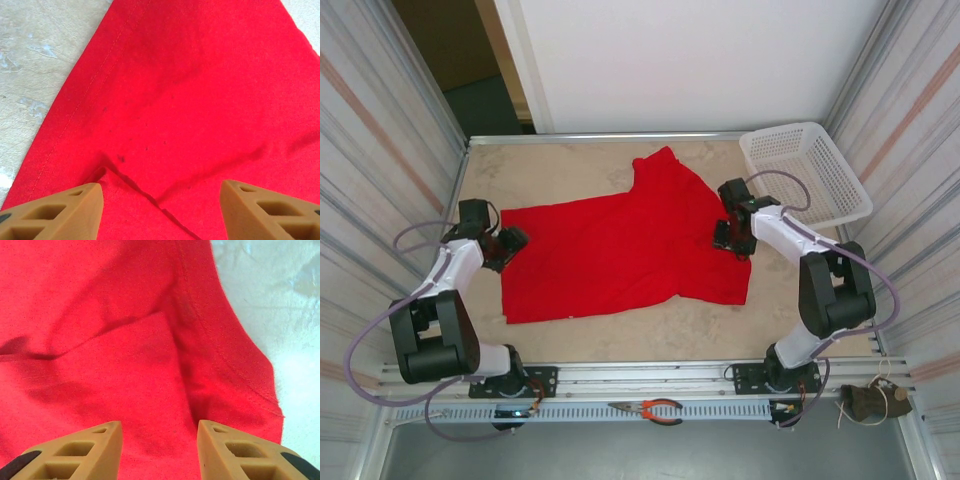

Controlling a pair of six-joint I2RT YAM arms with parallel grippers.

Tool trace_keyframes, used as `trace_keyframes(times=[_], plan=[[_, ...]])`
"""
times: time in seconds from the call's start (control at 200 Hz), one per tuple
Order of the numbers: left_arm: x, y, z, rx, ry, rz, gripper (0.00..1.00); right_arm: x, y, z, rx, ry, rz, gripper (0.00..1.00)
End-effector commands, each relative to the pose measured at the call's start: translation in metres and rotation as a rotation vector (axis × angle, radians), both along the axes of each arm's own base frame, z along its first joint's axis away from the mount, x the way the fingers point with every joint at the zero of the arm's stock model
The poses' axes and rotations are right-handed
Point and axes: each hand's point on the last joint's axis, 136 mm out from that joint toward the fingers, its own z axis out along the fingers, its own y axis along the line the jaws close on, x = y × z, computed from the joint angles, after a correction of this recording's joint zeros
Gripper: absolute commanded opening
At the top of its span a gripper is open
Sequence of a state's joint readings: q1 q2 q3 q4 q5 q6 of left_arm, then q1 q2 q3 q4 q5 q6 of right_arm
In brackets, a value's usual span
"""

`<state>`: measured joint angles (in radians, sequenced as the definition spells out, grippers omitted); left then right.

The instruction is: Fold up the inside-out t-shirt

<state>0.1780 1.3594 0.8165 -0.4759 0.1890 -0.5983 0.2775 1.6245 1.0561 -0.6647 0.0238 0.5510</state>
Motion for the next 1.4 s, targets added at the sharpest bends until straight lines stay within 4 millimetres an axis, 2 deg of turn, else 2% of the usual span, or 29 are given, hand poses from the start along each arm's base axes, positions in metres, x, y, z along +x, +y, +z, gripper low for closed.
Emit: trace_keyframes(times=[0.0,0.316,0.461,0.721,0.917,0.977,1.062,1.147,1.393], plan=[[-0.007,0.003,-0.002,0.007,0.011,0.005,0.64,0.012,0.012,-0.004,0.071,-0.014,0.05,0.41],[-0.004,0.002,0.002,-0.007,-0.001,0.013,0.64,0.035,0.01,-0.026,0.038,0.03,0.054,0.38],[-0.003,0.001,0.003,-0.011,-0.007,0.014,0.64,0.035,0.006,-0.033,0.022,0.045,0.049,0.37],[-0.001,0.001,0.007,-0.016,-0.019,0.016,0.64,0.034,-0.005,-0.03,-0.025,0.028,0.024,0.38],[-0.001,0.0,0.006,-0.023,-0.016,0.017,0.63,0.037,-0.005,-0.04,-0.035,0.042,0.025,0.38],[-0.001,0.0,0.005,-0.024,-0.018,0.017,0.63,0.037,-0.003,-0.042,-0.028,0.047,0.031,0.34],[-0.001,-0.001,0.006,-0.027,-0.02,0.018,0.64,0.037,-0.002,-0.043,-0.023,0.048,0.036,0.19],[0.0,0.0,0.007,-0.026,-0.022,0.02,0.64,0.037,-0.003,-0.037,-0.018,0.038,0.036,0.0],[-0.001,0.0,0.009,-0.02,-0.025,0.017,0.64,0.039,-0.014,0.017,-0.018,-0.053,0.02,0.0]])
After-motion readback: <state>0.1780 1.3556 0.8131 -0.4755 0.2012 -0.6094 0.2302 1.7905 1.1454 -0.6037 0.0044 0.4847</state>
